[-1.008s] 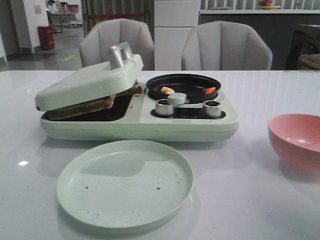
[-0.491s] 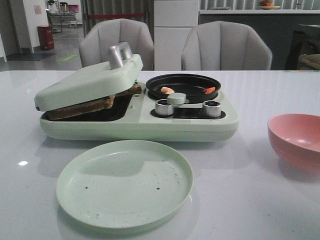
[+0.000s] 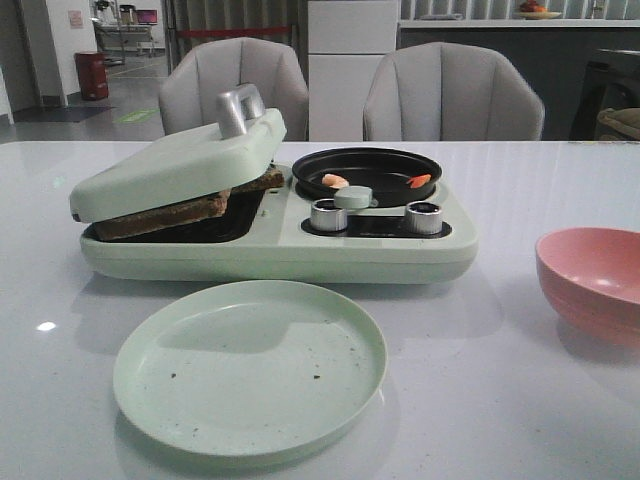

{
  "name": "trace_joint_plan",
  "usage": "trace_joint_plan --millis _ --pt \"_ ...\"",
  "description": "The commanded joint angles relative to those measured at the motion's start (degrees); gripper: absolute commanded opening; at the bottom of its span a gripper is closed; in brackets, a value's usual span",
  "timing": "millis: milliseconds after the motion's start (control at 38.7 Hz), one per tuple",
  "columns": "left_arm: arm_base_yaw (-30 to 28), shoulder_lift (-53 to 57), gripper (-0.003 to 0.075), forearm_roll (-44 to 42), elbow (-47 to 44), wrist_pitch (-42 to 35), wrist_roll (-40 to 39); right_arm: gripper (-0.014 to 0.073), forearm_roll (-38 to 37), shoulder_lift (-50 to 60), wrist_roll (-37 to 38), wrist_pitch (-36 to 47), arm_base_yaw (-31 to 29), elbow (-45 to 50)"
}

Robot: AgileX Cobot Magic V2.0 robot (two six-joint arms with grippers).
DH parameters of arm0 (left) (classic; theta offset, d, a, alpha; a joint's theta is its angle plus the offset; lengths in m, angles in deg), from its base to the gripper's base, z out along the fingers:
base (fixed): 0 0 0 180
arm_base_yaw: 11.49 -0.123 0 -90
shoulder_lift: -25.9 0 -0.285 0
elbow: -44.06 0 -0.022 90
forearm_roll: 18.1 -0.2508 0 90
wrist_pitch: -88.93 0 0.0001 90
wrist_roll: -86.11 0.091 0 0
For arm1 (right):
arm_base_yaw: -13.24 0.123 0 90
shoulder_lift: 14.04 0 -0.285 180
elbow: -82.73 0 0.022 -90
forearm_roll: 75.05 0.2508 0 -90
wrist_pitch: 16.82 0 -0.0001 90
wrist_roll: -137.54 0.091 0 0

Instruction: Make breakfast with bread and shrimp

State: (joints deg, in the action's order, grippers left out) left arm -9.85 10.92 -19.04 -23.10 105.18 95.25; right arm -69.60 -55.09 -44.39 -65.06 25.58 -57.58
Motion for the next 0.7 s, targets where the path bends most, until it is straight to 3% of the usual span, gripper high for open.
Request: trace_joint_plan --millis 0,258,672 --pt "-0.26 2.91 0.0101 0.57 -2.66 -10.86 -0.72 0.0015 -0.04 0.06 -0.64 3.78 0.11 -1.54" --pt "-0.37 8.54 0.0101 4.39 -10.67 -20.15 -0.72 0.0015 -0.05 0.06 -0.64 3.67 0.11 -1.54" --pt "-0.98 8.67 0.0101 6.1 -10.52 -20.87 -0.72 0.0015 -0.05 0.06 -0.64 3.64 0.11 -1.54"
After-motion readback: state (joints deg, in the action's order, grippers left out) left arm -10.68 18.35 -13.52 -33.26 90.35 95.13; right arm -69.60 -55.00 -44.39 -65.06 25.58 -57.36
